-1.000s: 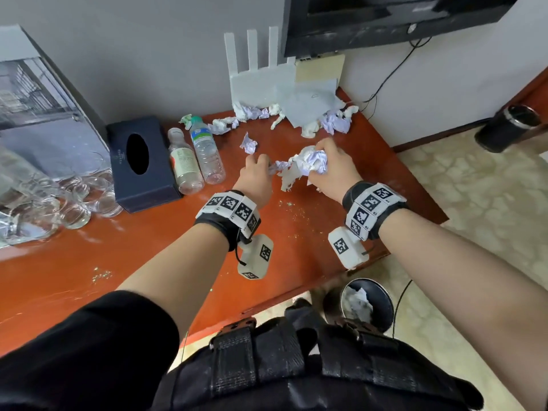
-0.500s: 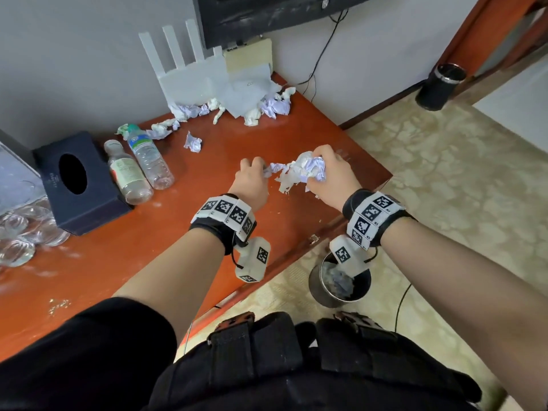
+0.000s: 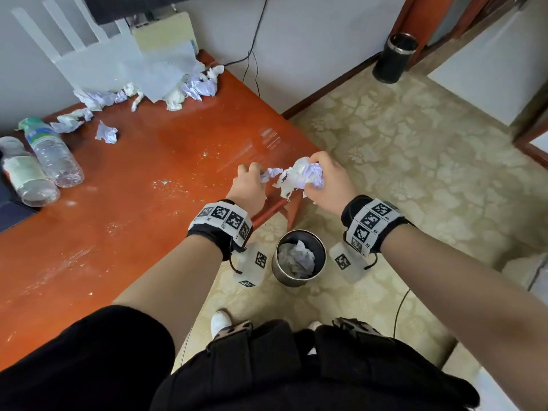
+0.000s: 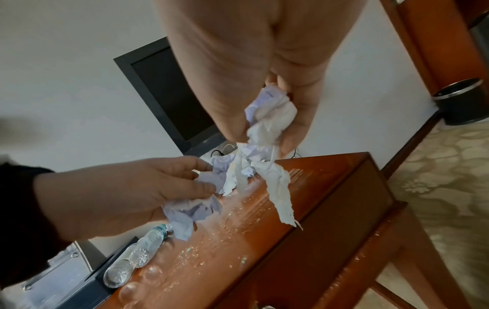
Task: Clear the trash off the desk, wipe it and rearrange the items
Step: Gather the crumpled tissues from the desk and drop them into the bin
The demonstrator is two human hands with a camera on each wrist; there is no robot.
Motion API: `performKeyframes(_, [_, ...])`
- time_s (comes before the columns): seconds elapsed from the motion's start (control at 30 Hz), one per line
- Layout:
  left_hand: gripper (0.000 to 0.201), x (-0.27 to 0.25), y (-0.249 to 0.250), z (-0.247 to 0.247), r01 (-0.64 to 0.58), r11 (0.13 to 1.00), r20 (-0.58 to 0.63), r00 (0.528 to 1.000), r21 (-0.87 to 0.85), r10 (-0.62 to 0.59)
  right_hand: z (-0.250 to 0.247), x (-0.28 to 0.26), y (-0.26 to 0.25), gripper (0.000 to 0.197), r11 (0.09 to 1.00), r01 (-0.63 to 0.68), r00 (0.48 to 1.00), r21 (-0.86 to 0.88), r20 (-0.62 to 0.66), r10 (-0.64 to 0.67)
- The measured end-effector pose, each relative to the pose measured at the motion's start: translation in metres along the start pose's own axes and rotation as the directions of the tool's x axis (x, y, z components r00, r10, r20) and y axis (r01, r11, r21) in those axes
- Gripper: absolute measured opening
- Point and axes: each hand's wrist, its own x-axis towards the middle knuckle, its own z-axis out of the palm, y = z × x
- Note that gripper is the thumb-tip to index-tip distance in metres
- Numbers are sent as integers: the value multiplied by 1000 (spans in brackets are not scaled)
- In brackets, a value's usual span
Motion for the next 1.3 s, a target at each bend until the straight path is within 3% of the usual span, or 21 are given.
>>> performKeyframes(0.27, [31,-5,42,72,6,1000,64,998,4,-6,-20,-29,74,39,999,-51,999,10,4,51])
performKeyframes(0.5, [34,3,50,119,-7,1000,109,994,-3,7,-17,-40,121,38,992,-122,991,-37,40,124])
performKeyframes(1.0, [34,36,-14,202,14,998,173,985,56,-24,95,-19,200,40,978,-192,977,78,114,183])
performKeyframes(1.3, [36,59,-76,268,95,995,321,942,31,-100,168,-13,248,39,965,-252,955,69,180,236])
